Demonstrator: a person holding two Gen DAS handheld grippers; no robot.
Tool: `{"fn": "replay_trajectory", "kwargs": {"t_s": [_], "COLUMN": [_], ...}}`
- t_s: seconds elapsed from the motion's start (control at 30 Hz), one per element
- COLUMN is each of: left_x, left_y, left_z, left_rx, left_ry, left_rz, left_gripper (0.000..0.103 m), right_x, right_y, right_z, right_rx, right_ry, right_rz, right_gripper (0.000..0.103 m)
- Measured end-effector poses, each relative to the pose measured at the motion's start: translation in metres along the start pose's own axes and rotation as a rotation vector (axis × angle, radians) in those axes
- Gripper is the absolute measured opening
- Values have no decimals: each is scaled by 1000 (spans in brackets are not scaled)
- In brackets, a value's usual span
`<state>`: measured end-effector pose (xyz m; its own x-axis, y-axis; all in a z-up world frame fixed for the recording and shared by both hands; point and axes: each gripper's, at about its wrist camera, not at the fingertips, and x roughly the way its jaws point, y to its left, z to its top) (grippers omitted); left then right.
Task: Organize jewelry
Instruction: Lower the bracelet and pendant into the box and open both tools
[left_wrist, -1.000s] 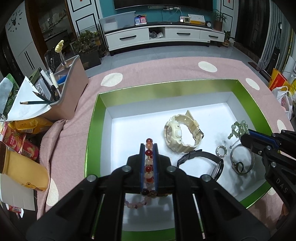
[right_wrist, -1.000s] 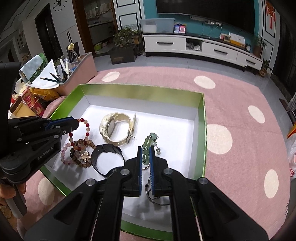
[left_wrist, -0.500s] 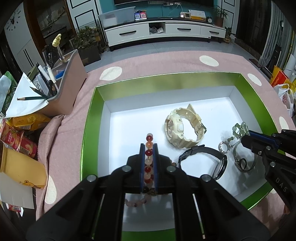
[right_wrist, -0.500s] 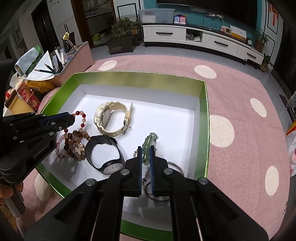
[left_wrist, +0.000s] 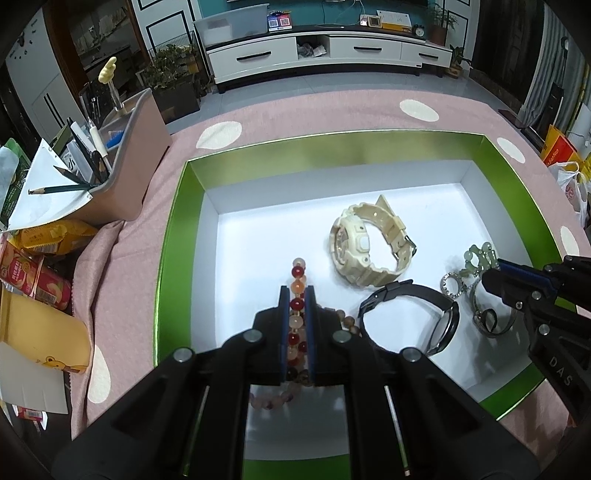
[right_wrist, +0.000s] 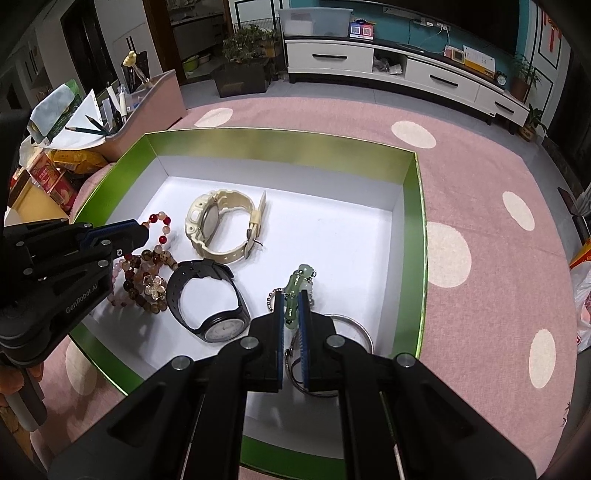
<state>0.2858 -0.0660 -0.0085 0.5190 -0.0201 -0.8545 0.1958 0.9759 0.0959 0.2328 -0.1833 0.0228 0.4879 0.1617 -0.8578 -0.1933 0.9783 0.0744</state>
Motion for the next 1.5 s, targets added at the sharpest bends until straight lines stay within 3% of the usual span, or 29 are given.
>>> {"fn": "replay_trajectory", "kwargs": {"t_s": [1.5], "left_x": [10], "left_y": [2], "left_z": [-4], "left_rx": [-8], "left_ry": [43], "left_rz": [13], "left_gripper": [8], "right_x": [7], "right_y": [7], "right_z": [-4], "right_rx": [-23], "right_ry": [29], "right_rz": [-17], "right_gripper": [7]}}
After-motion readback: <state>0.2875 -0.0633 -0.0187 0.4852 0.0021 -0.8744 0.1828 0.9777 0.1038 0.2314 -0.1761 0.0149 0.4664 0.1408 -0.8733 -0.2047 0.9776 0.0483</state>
